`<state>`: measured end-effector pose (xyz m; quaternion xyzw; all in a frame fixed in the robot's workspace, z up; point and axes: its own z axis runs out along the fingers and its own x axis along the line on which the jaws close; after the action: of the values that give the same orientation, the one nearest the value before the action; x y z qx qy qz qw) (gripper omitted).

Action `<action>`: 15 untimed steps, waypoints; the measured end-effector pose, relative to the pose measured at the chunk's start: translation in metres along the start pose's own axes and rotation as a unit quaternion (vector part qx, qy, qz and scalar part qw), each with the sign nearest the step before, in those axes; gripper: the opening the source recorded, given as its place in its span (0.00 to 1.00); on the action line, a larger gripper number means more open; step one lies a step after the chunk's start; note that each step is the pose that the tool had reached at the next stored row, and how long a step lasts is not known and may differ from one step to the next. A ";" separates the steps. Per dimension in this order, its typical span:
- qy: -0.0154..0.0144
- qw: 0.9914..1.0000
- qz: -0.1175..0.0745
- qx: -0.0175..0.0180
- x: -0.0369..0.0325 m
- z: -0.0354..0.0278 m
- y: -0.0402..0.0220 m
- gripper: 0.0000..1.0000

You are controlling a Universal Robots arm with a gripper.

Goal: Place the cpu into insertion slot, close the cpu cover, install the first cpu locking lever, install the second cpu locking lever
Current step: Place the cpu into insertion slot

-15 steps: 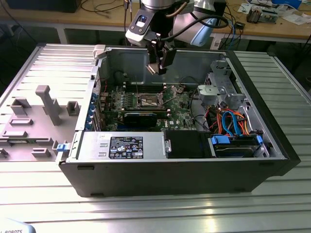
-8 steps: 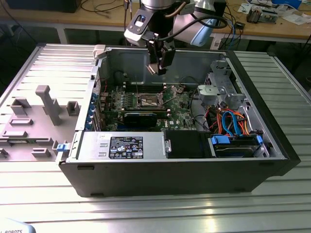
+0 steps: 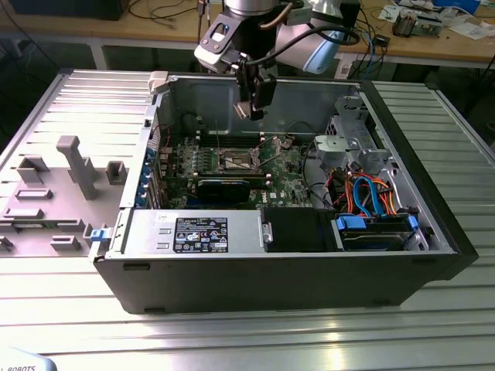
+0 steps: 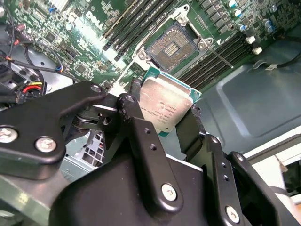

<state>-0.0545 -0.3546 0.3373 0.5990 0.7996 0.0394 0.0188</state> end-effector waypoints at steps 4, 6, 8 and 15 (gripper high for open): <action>-0.002 1.000 0.022 0.000 0.0000 0.0015 -0.0001 0.54; -0.003 0.999 0.040 0.000 -0.0001 0.0044 -0.0004 0.54; -0.005 0.998 0.057 0.001 -0.0001 0.0073 -0.0006 0.54; -0.004 0.998 0.059 0.002 -0.0001 0.0078 -0.0007 0.54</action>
<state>-0.0545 -0.3546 0.3295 0.6455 0.7627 0.0364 0.0188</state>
